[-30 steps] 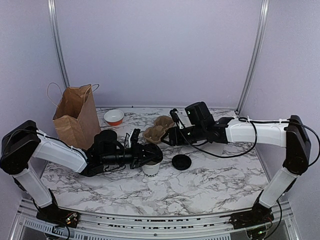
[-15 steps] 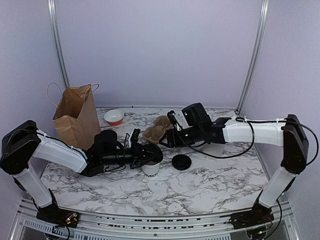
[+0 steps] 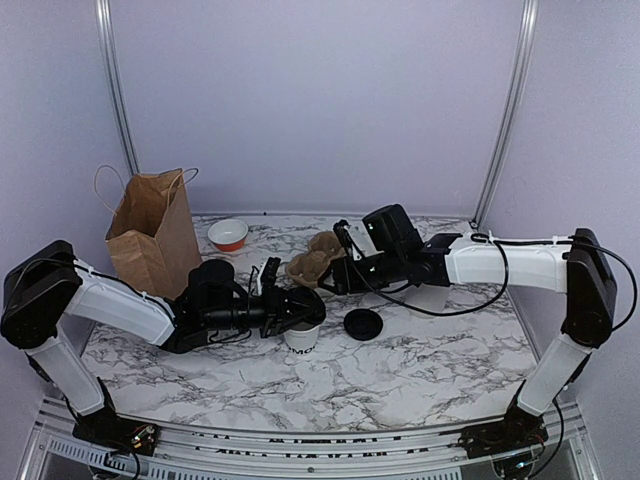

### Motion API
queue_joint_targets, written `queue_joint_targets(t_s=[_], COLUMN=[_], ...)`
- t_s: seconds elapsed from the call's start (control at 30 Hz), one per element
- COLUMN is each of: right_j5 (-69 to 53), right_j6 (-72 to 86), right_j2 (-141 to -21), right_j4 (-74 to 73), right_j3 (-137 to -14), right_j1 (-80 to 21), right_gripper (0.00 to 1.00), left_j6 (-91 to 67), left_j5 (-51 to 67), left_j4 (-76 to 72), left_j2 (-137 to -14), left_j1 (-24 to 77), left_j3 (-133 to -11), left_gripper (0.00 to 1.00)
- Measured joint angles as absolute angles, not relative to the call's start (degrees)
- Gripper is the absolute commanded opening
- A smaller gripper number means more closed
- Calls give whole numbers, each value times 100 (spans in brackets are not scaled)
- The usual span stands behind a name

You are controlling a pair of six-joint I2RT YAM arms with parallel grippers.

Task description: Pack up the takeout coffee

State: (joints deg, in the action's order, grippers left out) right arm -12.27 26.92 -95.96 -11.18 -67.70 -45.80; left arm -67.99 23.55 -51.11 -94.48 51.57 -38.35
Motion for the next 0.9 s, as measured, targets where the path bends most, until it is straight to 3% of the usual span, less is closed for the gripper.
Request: queue_joint_targets(t_s=[0.9], right_j5=[-1223], right_j6=[2689], right_j2=[-9598], right_j4=[-1120], right_j3=[-6770], right_j1=[-4580], right_gripper=[50], left_j6=[-6790], left_j5=[2462], left_j4=[-5113], left_j2=[-9491], left_j1=[5109], left_j3=[-3933], left_gripper=[15])
